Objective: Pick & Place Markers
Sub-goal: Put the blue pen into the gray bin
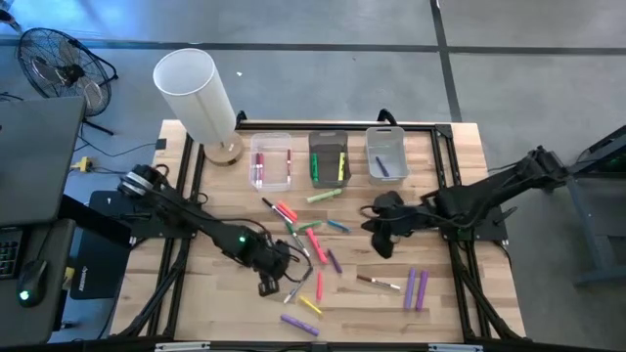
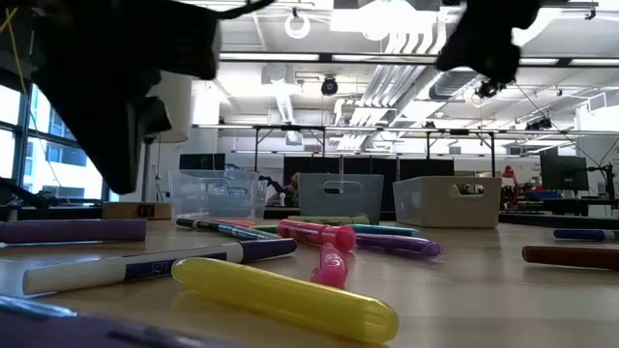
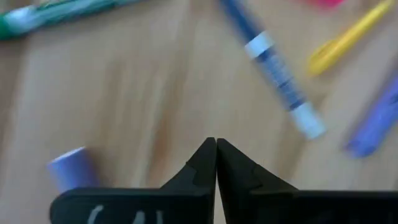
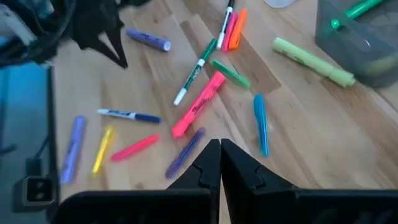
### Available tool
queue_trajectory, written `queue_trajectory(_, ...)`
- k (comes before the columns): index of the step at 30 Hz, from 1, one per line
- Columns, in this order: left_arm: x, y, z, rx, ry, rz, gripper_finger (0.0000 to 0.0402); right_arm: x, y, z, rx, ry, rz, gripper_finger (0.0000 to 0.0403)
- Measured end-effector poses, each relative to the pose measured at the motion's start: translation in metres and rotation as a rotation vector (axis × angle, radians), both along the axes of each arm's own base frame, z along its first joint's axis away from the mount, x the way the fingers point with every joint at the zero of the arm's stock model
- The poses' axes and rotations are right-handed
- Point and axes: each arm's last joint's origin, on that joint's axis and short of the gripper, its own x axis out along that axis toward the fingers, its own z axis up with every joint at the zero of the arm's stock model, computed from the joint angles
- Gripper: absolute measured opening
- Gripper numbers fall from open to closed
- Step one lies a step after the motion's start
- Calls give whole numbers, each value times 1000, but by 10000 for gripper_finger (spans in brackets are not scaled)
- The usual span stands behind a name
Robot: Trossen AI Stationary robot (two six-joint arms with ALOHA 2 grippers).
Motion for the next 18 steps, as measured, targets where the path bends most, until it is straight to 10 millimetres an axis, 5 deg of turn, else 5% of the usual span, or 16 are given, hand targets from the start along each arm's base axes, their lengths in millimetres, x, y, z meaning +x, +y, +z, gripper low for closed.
queue_trajectory(9,-50,48,-2,38,-55,-25,1,96,-12,-2,-48,334,12,0)
queue_trajectory(18,-93,89,18,57,-224,37,0,152,-34,-52,5,710,-15,39)
